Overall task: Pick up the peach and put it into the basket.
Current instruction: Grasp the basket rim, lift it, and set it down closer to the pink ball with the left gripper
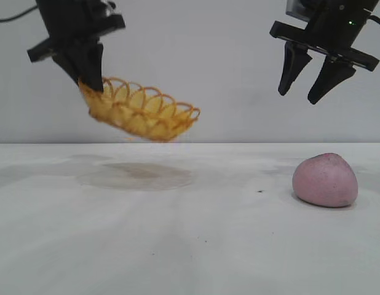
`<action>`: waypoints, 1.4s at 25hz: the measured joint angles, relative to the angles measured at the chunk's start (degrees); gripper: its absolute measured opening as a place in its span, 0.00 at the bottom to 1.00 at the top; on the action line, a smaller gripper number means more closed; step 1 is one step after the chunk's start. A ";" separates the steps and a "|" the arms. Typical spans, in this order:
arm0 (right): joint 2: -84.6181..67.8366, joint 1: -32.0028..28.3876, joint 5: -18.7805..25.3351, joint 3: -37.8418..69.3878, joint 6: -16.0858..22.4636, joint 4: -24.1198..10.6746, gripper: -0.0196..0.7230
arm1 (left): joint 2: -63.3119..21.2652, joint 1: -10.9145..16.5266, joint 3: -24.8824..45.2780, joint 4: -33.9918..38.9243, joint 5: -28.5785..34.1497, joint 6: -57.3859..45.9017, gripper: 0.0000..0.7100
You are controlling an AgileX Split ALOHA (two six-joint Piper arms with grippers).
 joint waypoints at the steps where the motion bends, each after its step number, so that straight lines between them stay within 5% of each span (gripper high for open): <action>1: 0.00 0.00 0.00 0.00 0.00 0.00 0.51 | -0.99 0.00 2.21 -1.76 0.00 -0.42 0.00; 4: 0.00 0.00 0.00 0.00 0.00 0.00 0.51 | -4.40 0.00 11.34 -7.31 -1.89 -0.96 0.00; 9: 0.00 0.00 0.00 0.00 0.00 0.00 0.51 | -11.52 -0.11 29.70 -19.31 -16.95 -0.43 0.00; 15: 0.00 0.00 0.00 0.00 -0.11 0.00 0.51 | -13.37 -4.69 43.29 -25.85 -29.77 1.17 0.00; 23: 0.00 0.00 -0.10 0.00 -0.23 0.00 0.51 | -13.37 -7.78 45.14 -29.40 -38.36 1.37 0.00; 35: 0.00 0.00 -0.02 0.00 -0.23 0.00 0.51 | -10.32 -7.98 45.14 -33.09 -37.87 1.02 0.00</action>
